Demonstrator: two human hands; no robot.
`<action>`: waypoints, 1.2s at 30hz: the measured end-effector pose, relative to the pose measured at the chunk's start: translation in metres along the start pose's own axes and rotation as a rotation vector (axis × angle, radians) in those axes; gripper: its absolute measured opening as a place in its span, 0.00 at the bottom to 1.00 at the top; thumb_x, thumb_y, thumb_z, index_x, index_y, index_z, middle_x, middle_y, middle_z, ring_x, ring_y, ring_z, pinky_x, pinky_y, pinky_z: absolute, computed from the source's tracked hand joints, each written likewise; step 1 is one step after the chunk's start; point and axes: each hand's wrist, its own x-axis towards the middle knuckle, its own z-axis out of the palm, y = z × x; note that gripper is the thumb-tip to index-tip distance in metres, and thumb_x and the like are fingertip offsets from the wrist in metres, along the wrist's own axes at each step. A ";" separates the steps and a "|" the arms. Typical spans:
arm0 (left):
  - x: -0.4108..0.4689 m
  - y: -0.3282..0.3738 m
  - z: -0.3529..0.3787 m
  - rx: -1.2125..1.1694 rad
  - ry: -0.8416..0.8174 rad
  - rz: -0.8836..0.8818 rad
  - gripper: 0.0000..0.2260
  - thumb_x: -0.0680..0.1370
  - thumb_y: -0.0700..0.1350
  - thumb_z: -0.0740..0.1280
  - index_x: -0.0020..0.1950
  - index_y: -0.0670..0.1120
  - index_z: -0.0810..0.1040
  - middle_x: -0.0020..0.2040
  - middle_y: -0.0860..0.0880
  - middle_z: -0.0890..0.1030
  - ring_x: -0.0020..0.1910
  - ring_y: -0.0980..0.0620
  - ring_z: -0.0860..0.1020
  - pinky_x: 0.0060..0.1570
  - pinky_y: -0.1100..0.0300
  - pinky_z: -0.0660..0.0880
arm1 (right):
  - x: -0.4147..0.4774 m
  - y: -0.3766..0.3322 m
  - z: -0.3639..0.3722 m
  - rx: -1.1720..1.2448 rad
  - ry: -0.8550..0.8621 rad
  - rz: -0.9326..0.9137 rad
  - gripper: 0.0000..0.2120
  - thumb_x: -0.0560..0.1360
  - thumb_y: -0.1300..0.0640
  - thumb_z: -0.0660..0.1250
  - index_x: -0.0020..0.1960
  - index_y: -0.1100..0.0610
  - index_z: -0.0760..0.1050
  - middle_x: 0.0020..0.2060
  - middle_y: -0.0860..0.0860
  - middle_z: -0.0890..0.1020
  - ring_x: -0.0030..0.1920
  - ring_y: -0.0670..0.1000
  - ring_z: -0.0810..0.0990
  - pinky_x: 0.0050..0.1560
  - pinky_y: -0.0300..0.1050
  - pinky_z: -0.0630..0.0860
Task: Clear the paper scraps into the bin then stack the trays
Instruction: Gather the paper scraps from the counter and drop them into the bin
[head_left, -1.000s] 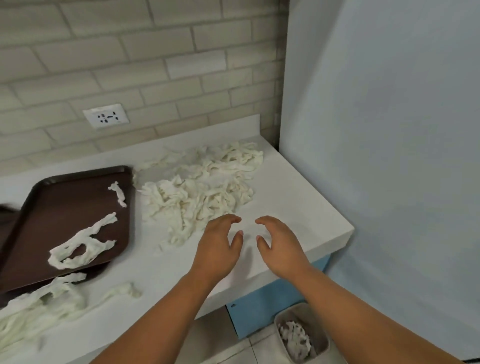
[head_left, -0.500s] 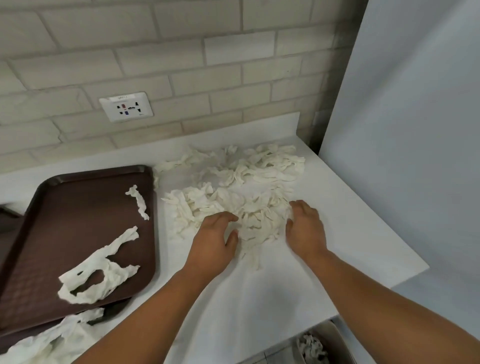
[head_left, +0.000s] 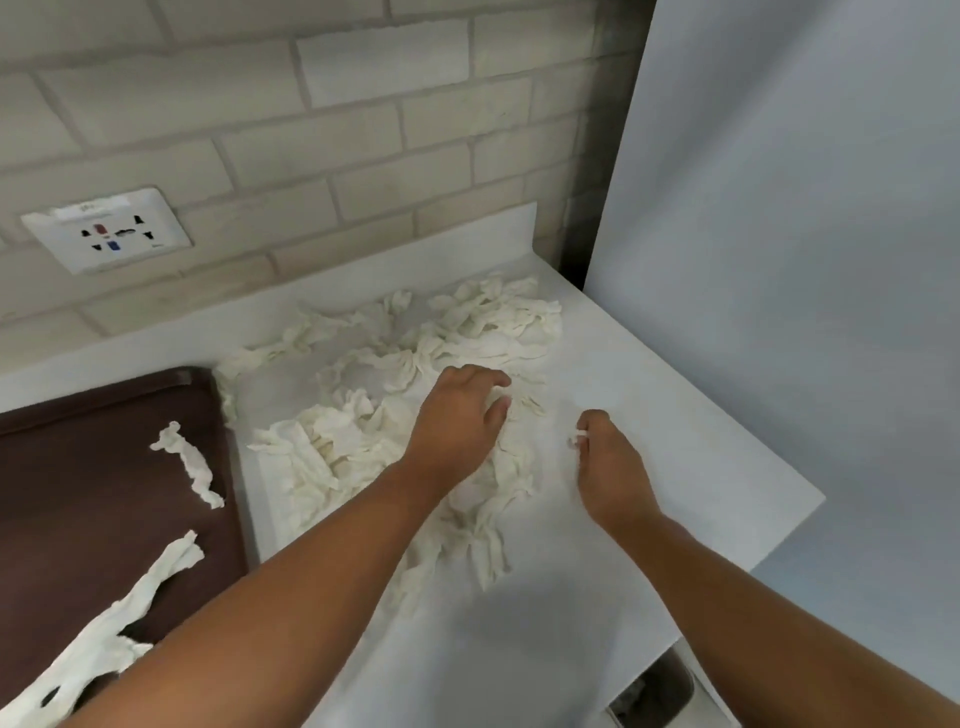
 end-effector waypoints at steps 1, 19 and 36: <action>0.014 0.001 0.006 -0.002 -0.017 -0.016 0.12 0.81 0.48 0.64 0.63 0.49 0.79 0.60 0.52 0.80 0.62 0.52 0.72 0.61 0.59 0.71 | -0.002 0.002 -0.005 0.024 0.029 0.015 0.06 0.79 0.63 0.56 0.52 0.56 0.71 0.46 0.50 0.77 0.44 0.51 0.76 0.48 0.42 0.71; 0.092 0.030 0.022 -0.193 -0.387 -0.144 0.09 0.82 0.47 0.62 0.49 0.48 0.81 0.44 0.52 0.84 0.43 0.52 0.81 0.47 0.57 0.78 | -0.045 0.044 -0.076 0.265 0.060 0.173 0.10 0.80 0.60 0.57 0.45 0.56 0.75 0.42 0.50 0.79 0.44 0.49 0.76 0.47 0.43 0.71; -0.015 0.234 0.056 -0.797 -0.379 -0.541 0.19 0.81 0.56 0.60 0.34 0.47 0.66 0.30 0.49 0.65 0.27 0.51 0.59 0.28 0.59 0.59 | -0.118 0.090 -0.181 0.436 0.130 0.146 0.26 0.82 0.44 0.57 0.30 0.54 0.55 0.24 0.47 0.60 0.26 0.47 0.60 0.32 0.45 0.61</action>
